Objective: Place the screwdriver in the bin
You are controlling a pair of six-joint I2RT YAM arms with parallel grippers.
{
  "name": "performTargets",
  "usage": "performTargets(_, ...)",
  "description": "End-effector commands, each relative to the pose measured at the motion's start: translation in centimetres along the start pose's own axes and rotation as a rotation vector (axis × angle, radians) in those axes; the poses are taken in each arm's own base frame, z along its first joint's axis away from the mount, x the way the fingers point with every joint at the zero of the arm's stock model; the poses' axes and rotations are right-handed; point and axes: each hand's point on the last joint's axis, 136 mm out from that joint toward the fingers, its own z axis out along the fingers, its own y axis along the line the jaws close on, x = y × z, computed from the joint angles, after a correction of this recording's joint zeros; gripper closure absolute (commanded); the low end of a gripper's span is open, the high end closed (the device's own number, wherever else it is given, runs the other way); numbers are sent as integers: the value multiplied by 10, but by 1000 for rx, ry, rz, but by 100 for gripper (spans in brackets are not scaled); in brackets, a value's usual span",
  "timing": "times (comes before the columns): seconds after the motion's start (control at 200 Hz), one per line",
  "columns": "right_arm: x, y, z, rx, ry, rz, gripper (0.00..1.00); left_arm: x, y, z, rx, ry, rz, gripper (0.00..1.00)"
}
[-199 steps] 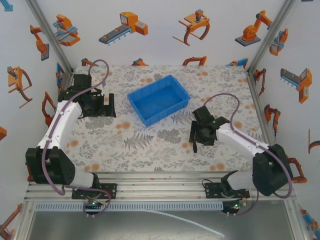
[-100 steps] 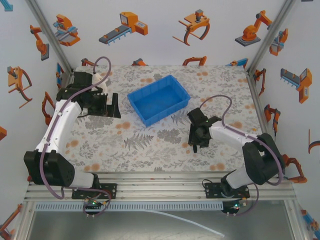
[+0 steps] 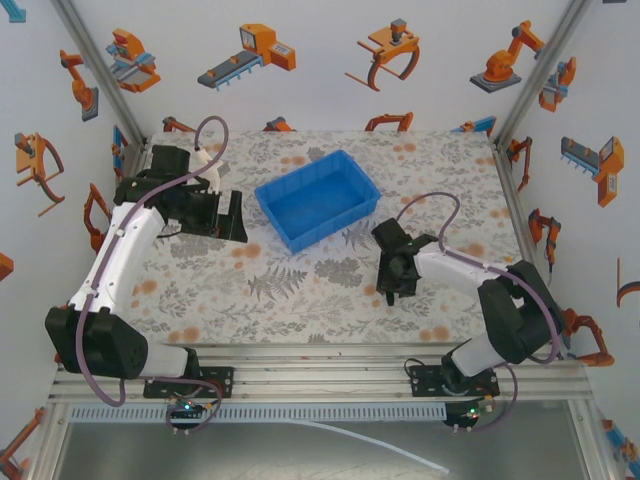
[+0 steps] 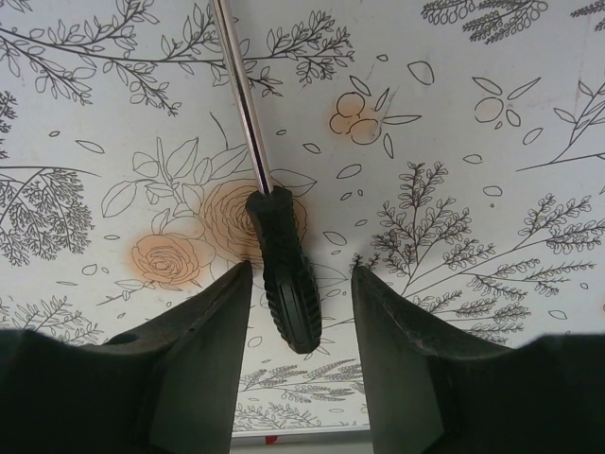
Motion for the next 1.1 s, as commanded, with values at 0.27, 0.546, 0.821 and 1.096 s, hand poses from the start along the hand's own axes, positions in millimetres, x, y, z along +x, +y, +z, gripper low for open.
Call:
performTargets(0.27,12,-8,15,30,7,22,71,0,-12,-15,20,-23,32,3)
performTargets(0.546,2,-7,-2,16,-36,11,77,-1,-12,-20,8,-38,31,3)
performTargets(0.821,-15,-1,-30,-3,-85,-17,77,1,-11,-19,-1,-32,31,3)
performTargets(1.096,-33,8,-59,-29,-128,-33,77,4,-11,-15,-1,-25,47,3)
